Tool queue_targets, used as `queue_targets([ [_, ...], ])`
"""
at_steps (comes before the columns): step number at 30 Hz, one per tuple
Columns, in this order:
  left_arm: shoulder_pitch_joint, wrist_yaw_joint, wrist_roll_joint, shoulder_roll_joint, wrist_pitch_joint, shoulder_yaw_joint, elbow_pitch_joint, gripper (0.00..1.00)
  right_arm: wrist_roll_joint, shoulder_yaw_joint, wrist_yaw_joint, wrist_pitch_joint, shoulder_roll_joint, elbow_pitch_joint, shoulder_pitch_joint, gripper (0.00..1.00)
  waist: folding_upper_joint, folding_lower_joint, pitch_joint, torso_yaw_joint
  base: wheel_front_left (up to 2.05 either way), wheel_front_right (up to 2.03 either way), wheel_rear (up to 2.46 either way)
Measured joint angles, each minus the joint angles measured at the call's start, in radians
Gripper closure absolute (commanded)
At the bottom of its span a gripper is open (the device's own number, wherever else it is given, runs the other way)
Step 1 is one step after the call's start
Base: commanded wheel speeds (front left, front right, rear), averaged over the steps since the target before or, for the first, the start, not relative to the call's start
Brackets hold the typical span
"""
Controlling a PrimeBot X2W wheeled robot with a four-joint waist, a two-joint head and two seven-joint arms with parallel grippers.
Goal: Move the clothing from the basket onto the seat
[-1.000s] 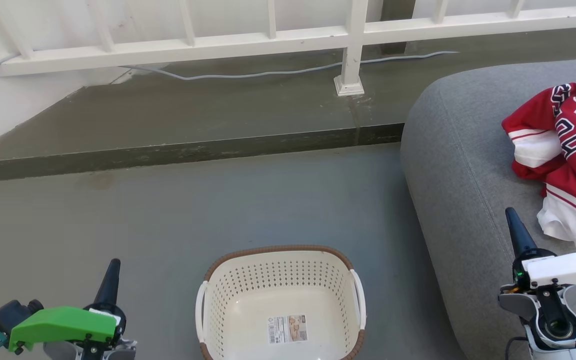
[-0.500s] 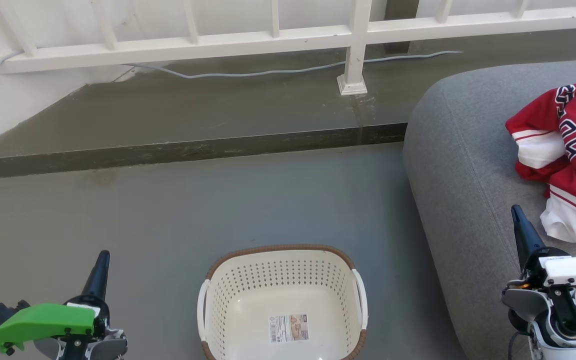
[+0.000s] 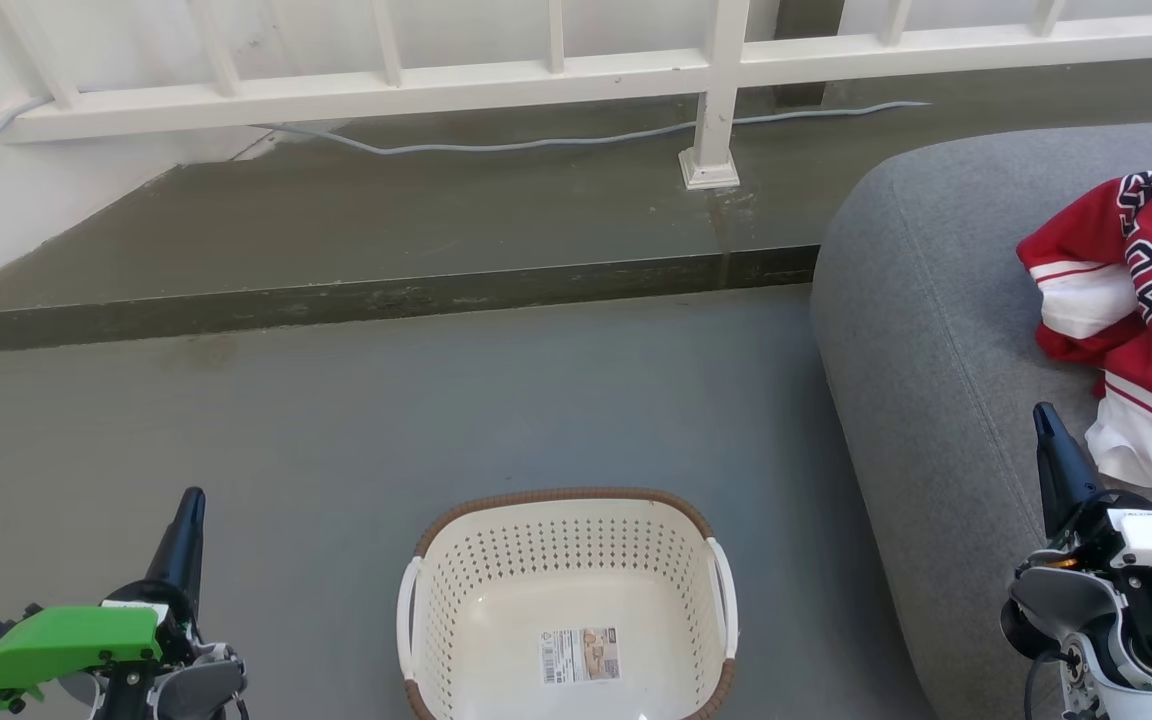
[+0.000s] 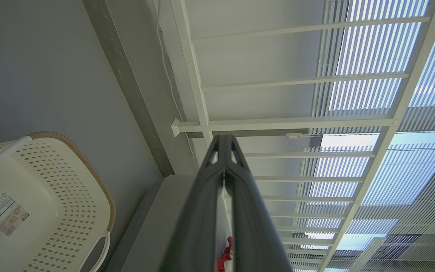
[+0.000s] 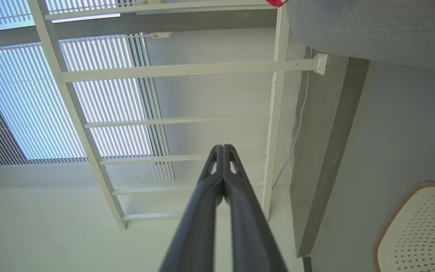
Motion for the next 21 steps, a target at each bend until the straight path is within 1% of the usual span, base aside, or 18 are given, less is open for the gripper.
queue_targets([
  [21, -0.002, -0.003, 0.000, -0.001, 0.001, 0.003, 0.014, 1.00, 0.000, 0.001, 0.000, 0.000, 0.001, -0.005, 0.000, 1.00, 0.0000, 0.0000, 0.000, 0.000, 0.00, 0.00, 0.00],
])
